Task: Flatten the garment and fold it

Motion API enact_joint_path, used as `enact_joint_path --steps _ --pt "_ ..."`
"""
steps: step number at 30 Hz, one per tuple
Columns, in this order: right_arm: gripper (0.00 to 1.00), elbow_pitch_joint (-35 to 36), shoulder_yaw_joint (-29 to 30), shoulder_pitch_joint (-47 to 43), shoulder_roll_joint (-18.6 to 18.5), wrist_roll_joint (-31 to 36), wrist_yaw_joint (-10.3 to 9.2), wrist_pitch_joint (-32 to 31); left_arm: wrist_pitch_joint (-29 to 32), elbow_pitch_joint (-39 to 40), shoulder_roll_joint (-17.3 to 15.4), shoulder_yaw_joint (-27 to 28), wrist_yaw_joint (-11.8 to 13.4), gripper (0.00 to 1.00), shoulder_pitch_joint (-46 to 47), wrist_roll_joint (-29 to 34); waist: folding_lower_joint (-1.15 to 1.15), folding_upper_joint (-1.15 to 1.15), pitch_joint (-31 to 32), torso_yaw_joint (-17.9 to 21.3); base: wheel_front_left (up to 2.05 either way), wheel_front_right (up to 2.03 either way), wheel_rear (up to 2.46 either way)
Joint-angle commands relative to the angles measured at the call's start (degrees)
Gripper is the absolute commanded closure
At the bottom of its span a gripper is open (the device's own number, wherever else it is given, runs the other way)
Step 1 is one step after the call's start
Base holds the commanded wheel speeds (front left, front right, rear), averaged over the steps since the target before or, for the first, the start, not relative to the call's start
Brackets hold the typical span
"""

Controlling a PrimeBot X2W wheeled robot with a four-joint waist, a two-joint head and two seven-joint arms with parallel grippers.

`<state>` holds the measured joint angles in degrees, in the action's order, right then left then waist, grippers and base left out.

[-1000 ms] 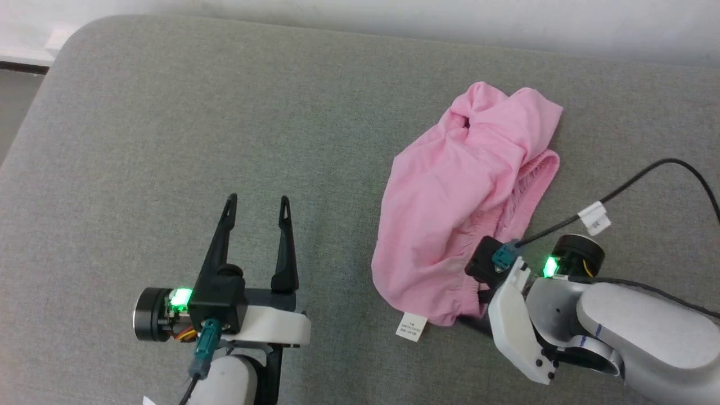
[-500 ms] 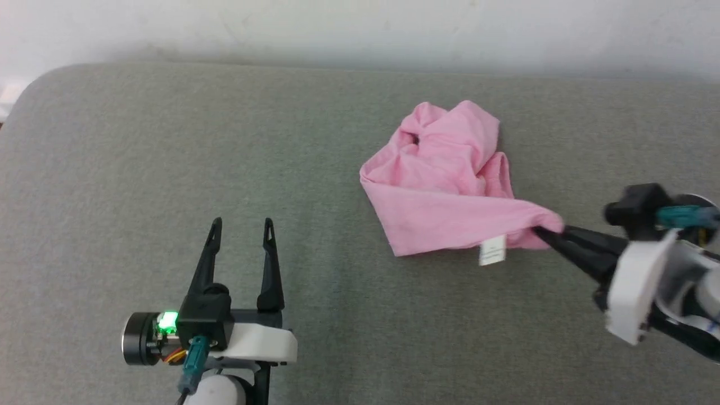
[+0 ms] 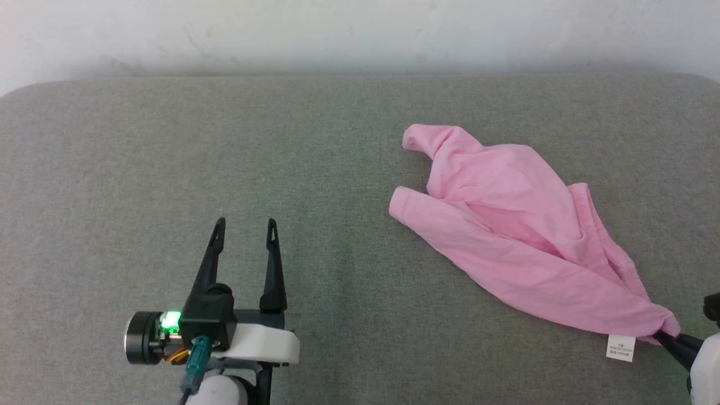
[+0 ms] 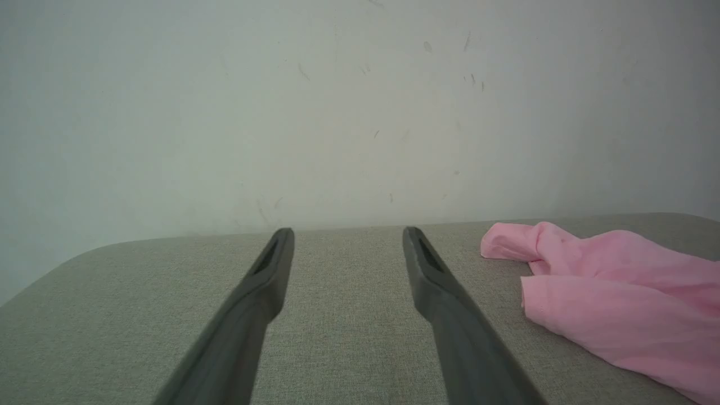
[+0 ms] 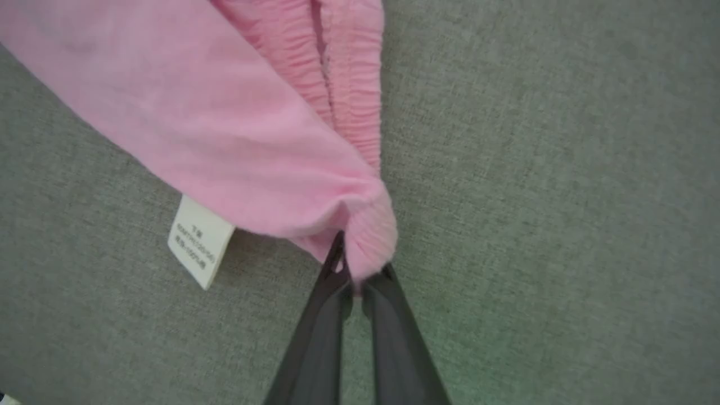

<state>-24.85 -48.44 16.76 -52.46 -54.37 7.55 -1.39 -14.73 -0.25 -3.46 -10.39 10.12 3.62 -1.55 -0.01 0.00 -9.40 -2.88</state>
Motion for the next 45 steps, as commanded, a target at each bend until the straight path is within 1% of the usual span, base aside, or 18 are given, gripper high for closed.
enact_joint_path --steps 1,4,5,6,7,11,15,16,19,21,23,26,28,30,34,38,42,45 --pt "1.00 -1.91 -0.81 -1.87 1.46 0.32 -0.06 -0.74 -0.27 -0.22 0.08 0.01 -0.38 0.00 0.04 0.54 0.01 0.00 0.16 -0.11 0.00 0.00 0.00" --pt "1.00 -3.53 0.30 -2.21 3.84 0.60 -0.06 1.64 -0.27 -0.64 0.05 0.08 -0.49 0.00 -0.32 0.62 0.01 0.00 1.13 0.33 0.00 0.00 0.00" --pt "0.75 -3.63 0.99 -1.98 4.26 1.28 -0.06 3.17 -0.27 -0.78 -0.09 0.14 -0.60 0.00 -0.44 0.67 0.01 0.00 1.62 0.54 0.00 0.00 0.00" --pt "0.33 -3.65 1.87 -1.71 4.42 2.45 -0.06 5.10 -0.27 -0.90 -0.25 0.13 -0.76 0.00 -0.53 0.75 0.01 0.00 2.14 0.68 0.00 0.00 0.00" --pt "0.00 -3.40 2.81 -1.75 4.65 3.26 -0.06 6.73 -0.27 -0.96 -0.44 0.16 -0.90 0.00 -0.57 0.83 0.01 0.00 2.76 0.83 0.00 0.00 0.00" --pt "0.00 0.69 7.22 -2.92 4.49 6.29 -0.06 11.53 -0.27 -0.66 -1.63 1.06 -1.17 0.00 -0.35 0.95 0.01 0.00 5.04 1.96 0.00 0.00 0.00" --pt "0.00 7.17 14.33 -4.76 3.61 10.41 -0.06 12.87 -0.27 -0.50 -3.44 1.80 -2.26 0.00 1.12 0.98 0.01 0.00 6.75 3.43 0.00 0.00 0.00" --pt "0.00 7.17 14.33 -4.76 3.61 10.41 -0.06 12.87 -0.27 -0.50 -3.44 1.80 -2.26 0.00 1.12 0.98 0.01 0.00 6.75 3.43 0.00 0.00 0.00" --pt "0.00 11.76 21.71 -6.85 4.69 14.52 -0.06 13.26 -0.27 -1.68 -5.26 1.93 -4.15 0.00 3.79 0.96 0.01 0.00 7.32 3.94 0.00 0.00 0.00" --pt "0.00 14.68 27.08 -8.68 6.85 17.72 -0.06 13.38 -0.27 -3.48 -6.55 1.83 -5.81 0.00 6.24 0.83 0.01 0.00 7.51 4.11 0.00 0.00 0.00" --pt "0.00 18.21 32.04 -10.64 10.00 21.02 -0.06 13.67 -0.27 -6.23 -7.67 1.79 -7.68 0.00 9.20 0.33 0.01 0.00 7.55 4.28 0.00 0.00 0.00" --pt "0.00 23.36 38.35 -13.28 15.85 26.42 -0.06 14.40 0.11 -12.45 -9.00 0.63 -11.86 0.00 14.36 -0.78 0.01 0.00 7.26 4.51 0.00 0.00 0.00" --pt "0.00 26.27 41.95 -14.48 20.56 30.18 -0.06 15.11 2.08 -16.32 -9.44 -0.59 -14.37 0.00 18.57 -1.64 0.01 0.00 6.85 4.73 0.00 0.00 0.00" --pt "0.00 28.90 44.41 -15.28 25.20 33.89 -0.06 15.68 5.00 -19.66 -9.84 -2.45 -16.10 0.00 22.82 -2.52 0.01 0.00 6.25 5.03 0.00 0.00 0.00" --pt "0.00 33.20 48.52 -15.84 33.46 40.06 -0.06 16.30 12.30 -25.22 -10.11 -8.33 -17.49 0.00 30.52 -5.92 0.01 0.00 4.64 5.77 0.00 0.00 0.00" --pt "0.00 37.73 50.37 -15.28 39.79 44.19 -0.06 16.36 20.75 -28.32 -11.25 -20.55 -17.58 0.00 37.40 -15.10 0.01 0.00 2.60 6.89 0.00 0.00 0.00" --pt "0.00 39.47 50.03 -14.55 42.87 46.24 -0.06 16.37 31.06 -29.16 -13.69 -32.29 -17.59 0.00 43.34 -26.44 0.01 0.00 0.40 8.43 0.00 0.00 0.00" --pt "0.00 39.46 49.22 -13.80 44.17 46.83 -0.06 16.38 38.44 -29.07 -15.68 -39.20 -17.60 0.00 47.38 -33.89 0.01 0.00 -1.41 9.82 0.00 0.00 0.00"
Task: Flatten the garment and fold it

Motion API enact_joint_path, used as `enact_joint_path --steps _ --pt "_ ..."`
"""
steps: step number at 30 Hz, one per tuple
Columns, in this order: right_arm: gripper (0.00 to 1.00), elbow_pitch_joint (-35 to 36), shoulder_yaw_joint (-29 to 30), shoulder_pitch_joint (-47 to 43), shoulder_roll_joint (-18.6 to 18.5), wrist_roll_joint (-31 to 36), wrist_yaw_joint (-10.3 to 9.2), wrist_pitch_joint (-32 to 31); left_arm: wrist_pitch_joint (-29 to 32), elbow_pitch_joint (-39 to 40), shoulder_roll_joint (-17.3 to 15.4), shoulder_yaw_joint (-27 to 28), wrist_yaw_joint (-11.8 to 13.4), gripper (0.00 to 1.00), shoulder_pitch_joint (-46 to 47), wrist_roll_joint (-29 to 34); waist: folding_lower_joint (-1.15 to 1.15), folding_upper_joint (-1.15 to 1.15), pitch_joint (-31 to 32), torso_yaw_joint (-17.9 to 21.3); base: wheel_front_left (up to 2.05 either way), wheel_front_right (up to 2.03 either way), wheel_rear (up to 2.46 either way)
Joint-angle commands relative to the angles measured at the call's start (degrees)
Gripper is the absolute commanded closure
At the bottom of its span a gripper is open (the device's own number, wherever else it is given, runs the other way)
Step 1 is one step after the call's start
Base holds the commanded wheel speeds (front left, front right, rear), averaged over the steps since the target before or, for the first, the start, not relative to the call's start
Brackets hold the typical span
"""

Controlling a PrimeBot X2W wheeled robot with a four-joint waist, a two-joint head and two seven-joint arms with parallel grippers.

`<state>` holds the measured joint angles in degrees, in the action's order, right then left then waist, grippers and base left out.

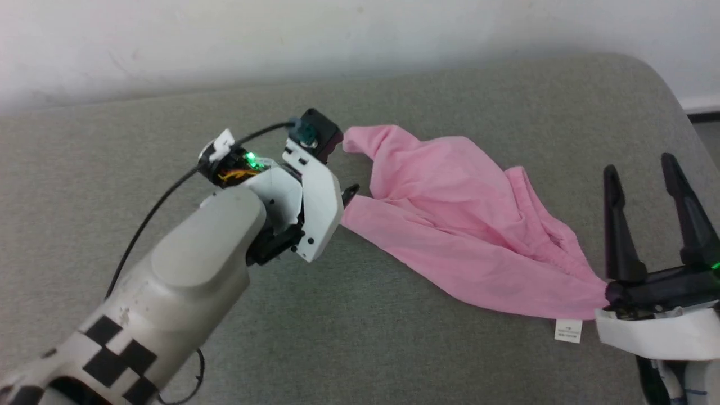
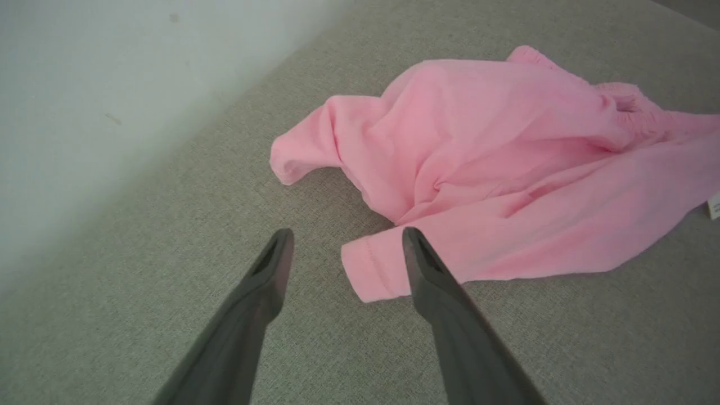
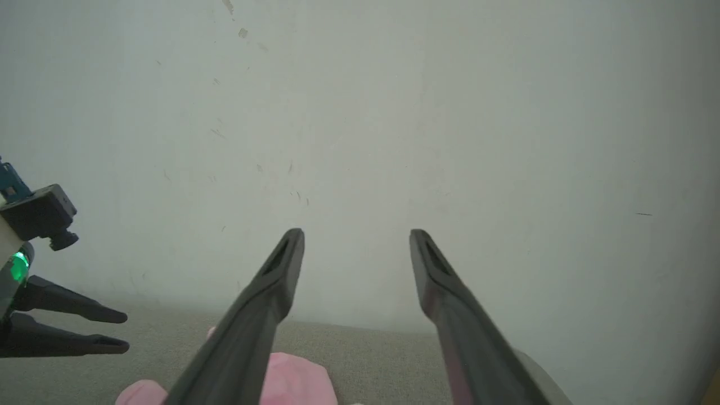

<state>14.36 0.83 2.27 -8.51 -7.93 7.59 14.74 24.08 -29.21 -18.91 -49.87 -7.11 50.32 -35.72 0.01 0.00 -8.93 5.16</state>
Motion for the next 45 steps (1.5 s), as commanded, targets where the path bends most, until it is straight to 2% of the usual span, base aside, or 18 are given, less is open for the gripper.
enact_joint_path --steps 1,7,14,19,20,21,24,26,30,34,38,42,45 --pt "0.00 0.05 -0.60 0.86 0.44 0.69 -0.10 0.25 0.92 -0.14 -0.82 -1.23 -0.36 0.00 2.09 -1.35 -0.01 0.00 -2.54 2.29 0.00 0.00 0.00" --pt "0.00 -0.96 -2.26 2.80 2.29 1.13 -0.10 0.25 7.74 -3.55 -2.02 -8.86 -0.37 0.00 7.60 -9.35 -0.01 0.00 -6.62 5.45 0.00 0.00 0.00" --pt "0.00 -2.36 -2.80 5.30 3.45 1.24 -0.10 0.26 11.69 -8.35 -2.88 -17.49 -0.37 0.00 10.78 -12.69 -0.01 0.00 -10.40 8.10 0.00 0.00 0.00" --pt "0.00 -3.31 -3.72 6.09 3.82 2.28 -0.10 0.26 13.17 -9.86 -3.01 -21.52 -0.37 0.00 9.13 -15.47 -0.01 0.00 -11.21 8.49 0.00 0.00 0.00" --pt "0.00 -3.35 -3.73 6.09 3.87 2.56 -0.10 0.26 13.39 -9.15 -3.25 -22.02 -0.37 0.38 8.79 -16.05 -0.01 0.00 -11.15 8.35 0.00 0.00 0.00" --pt "0.00 -3.33 -3.53 5.96 3.95 2.69 -0.10 0.26 13.25 -8.27 -3.55 -22.37 -0.37 1.00 8.62 -16.53 -0.01 0.00 -10.95 8.01 0.00 0.00 0.00" --pt "0.00 -3.44 -3.19 5.42 4.15 2.95 -0.10 0.26 9.86 -4.12 -5.60 -23.00 -0.37 1.00 9.19 -16.44 -0.01 0.00 -9.75 7.01 0.00 0.00 0.00" --pt "0.00 -3.43 -3.38 5.15 4.21 3.05 -0.10 0.26 4.36 -1.20 -7.77 -22.85 -0.37 1.00 9.35 -16.70 -0.01 0.00 -8.56 6.53 0.00 0.00 0.00" --pt "0.00 -3.68 -2.97 3.27 4.29 3.33 -0.10 0.26 -7.41 4.61 -13.28 -18.96 0.03 1.00 6.98 -18.20 -0.01 0.00 -5.73 4.77 0.00 0.00 0.00" --pt "0.00 -3.62 -1.91 1.10 4.32 3.50 -0.10 0.26 -13.39 13.41 -20.97 -15.86 4.64 1.00 1.62 -19.19 -0.01 0.00 -3.59 2.45 0.00 0.00 0.00" --pt "0.00 -3.83 -1.74 -0.32 4.35 3.51 -0.10 0.26 -15.10 23.61 -28.37 -14.46 11.35 1.00 -4.96 -20.72 -0.01 0.00 -2.51 0.21 0.00 0.00 0.00" --pt "0.00 -4.45 -2.00 -0.99 4.12 3.92 -0.10 0.26 -16.73 30.64 -33.56 -13.85 17.53 1.00 -12.34 -23.65 -0.01 0.00 -1.79 -1.60 0.00 0.00 0.00" --pt "0.00 -4.92 -2.05 -1.29 3.98 4.19 -0.10 0.26 -18.03 32.54 -35.92 -14.22 20.64 1.00 -17.49 -25.68 -0.01 0.00 -1.28 -2.38 0.00 0.00 0.00"
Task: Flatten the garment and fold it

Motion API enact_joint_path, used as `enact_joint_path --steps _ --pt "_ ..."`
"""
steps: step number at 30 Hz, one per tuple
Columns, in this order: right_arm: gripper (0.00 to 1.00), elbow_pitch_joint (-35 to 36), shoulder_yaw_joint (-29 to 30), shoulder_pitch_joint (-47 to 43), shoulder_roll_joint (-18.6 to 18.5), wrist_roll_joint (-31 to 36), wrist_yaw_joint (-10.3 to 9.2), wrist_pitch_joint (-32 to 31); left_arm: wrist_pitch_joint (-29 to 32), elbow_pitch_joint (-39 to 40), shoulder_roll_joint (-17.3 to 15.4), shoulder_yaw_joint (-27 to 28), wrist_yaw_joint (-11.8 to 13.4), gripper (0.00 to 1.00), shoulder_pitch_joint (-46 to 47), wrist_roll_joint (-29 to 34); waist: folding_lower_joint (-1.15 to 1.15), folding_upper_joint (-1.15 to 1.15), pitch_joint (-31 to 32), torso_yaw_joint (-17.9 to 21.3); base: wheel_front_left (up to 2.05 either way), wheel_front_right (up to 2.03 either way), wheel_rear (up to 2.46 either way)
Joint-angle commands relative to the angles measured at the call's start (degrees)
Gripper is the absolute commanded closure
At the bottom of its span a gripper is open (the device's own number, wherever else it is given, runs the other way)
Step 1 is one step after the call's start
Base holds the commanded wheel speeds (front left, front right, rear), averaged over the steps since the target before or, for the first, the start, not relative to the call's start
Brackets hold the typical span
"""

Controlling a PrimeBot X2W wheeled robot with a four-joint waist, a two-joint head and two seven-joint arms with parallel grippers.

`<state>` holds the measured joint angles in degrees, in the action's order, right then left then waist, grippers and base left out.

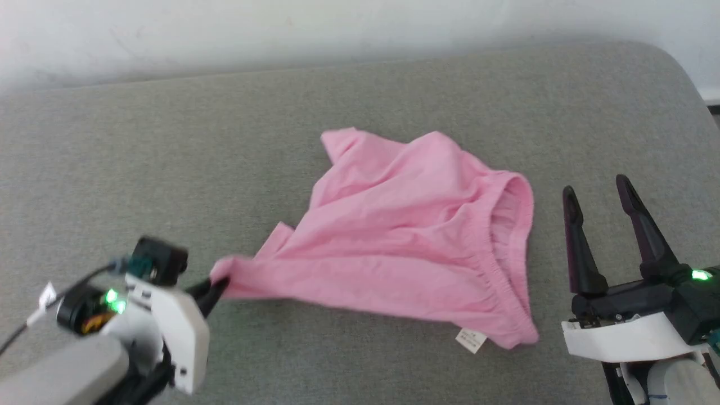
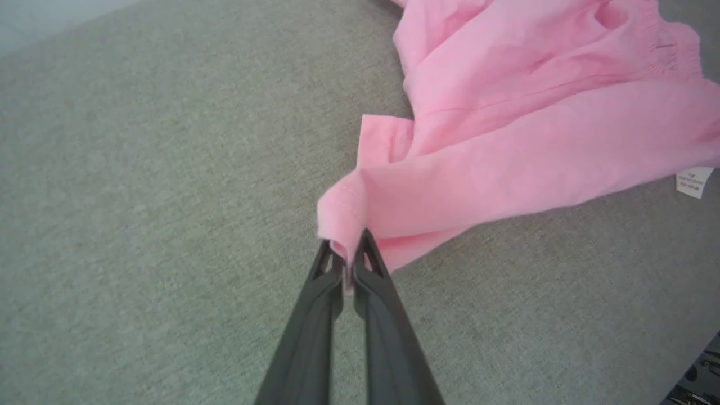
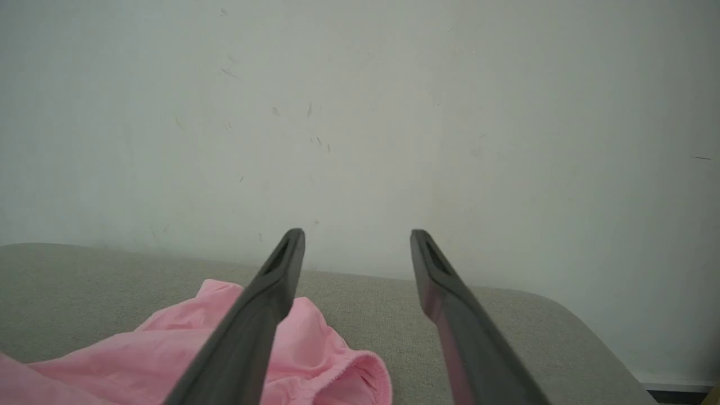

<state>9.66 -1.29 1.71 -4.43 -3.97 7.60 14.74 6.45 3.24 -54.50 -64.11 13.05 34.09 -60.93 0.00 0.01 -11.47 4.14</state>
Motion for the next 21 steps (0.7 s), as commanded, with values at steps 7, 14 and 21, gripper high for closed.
enact_joint_path --steps 7,14,21 --pt "0.00 -1.91 -0.36 -1.49 -0.20 0.20 -0.11 0.26 -0.96 -4.73 1.60 -3.29 0.77 1.00 -9.60 -4.46 0.00 -0.01 2.35 -2.21 0.00 0.00 0.00" --pt "0.00 -2.94 0.44 -3.19 -0.45 0.32 -0.11 0.26 -3.61 -7.39 3.58 -2.10 -1.70 0.00 -8.96 -5.12 0.00 -0.01 5.16 -3.49 0.00 0.00 0.00" --pt "0.00 -2.75 0.68 -4.08 -0.34 0.62 -0.11 0.26 -4.06 -2.06 -0.62 1.75 -1.08 0.00 -2.49 -2.63 0.00 -0.01 7.12 -4.36 0.00 0.00 0.00"
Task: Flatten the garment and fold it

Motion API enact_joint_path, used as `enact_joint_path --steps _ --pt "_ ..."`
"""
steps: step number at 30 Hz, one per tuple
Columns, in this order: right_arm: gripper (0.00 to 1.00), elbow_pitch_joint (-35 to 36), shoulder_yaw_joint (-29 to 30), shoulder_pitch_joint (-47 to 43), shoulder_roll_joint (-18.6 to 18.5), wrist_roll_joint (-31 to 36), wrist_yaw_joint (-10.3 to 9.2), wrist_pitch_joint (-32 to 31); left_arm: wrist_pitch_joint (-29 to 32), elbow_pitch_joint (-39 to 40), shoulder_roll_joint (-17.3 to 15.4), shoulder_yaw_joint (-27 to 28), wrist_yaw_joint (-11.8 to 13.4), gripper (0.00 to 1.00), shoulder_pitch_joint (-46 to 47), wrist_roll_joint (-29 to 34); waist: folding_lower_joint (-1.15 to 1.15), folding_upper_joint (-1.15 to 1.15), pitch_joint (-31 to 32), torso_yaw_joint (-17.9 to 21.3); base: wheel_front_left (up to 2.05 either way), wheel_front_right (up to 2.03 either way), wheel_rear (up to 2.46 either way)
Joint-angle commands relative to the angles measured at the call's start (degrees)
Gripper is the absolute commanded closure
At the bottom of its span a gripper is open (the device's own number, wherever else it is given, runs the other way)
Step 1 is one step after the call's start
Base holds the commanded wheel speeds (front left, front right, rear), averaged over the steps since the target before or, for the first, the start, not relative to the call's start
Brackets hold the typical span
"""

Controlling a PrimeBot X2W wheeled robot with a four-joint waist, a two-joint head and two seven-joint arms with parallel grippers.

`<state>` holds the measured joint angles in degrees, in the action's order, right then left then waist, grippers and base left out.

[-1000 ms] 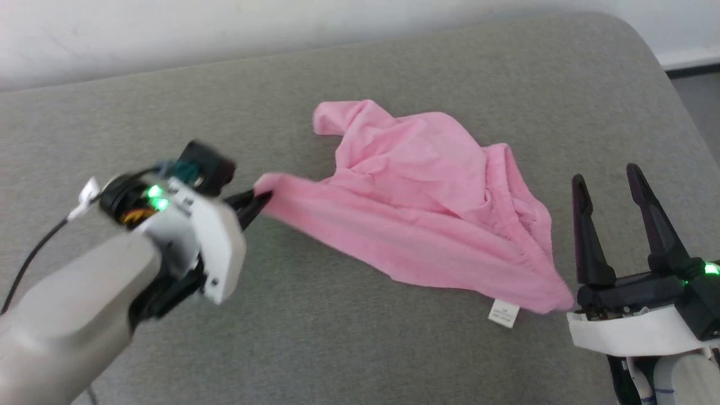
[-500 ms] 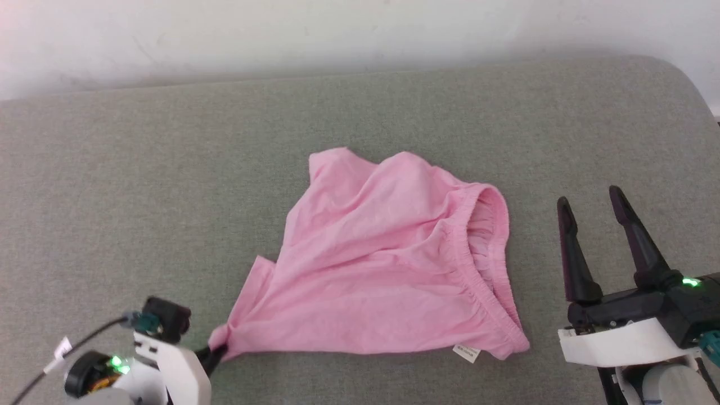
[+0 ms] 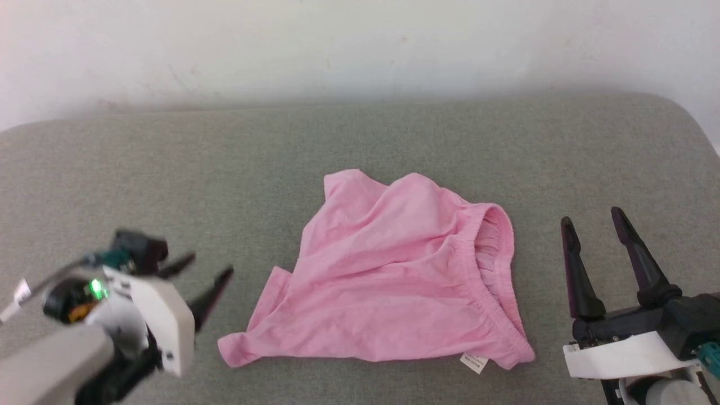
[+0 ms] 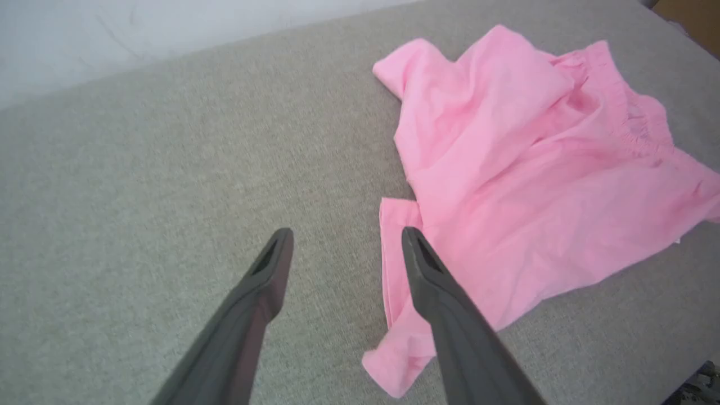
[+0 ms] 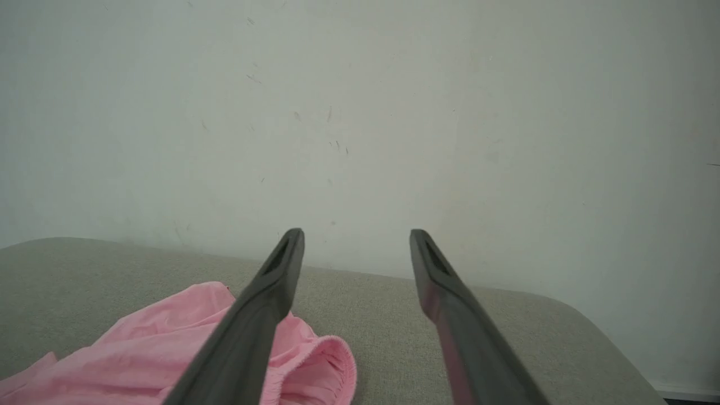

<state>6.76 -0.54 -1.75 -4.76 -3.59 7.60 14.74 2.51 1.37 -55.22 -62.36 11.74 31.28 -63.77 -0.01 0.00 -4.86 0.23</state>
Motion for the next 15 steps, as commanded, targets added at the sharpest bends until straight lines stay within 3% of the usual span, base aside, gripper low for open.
enact_joint_path --steps 1,7,15 --pt "0.00 0.19 -0.08 -0.65 0.04 0.27 -0.11 0.26 0.04 0.54 -0.32 0.66 0.36 0.00 1.74 0.79 0.01 0.00 0.60 -0.48 0.00 0.00 0.00" --pt "0.00 0.26 -0.63 -0.26 0.22 0.47 -0.11 0.26 5.56 -0.72 1.66 0.01 -2.13 0.00 9.97 5.02 0.01 0.00 0.37 -0.05 0.00 0.00 0.00" --pt "0.00 0.40 -0.85 0.73 0.39 0.52 -0.11 0.26 17.35 -13.07 8.29 -6.34 -10.05 0.00 15.65 7.11 0.01 0.00 -1.28 2.81 0.00 0.00 0.00"
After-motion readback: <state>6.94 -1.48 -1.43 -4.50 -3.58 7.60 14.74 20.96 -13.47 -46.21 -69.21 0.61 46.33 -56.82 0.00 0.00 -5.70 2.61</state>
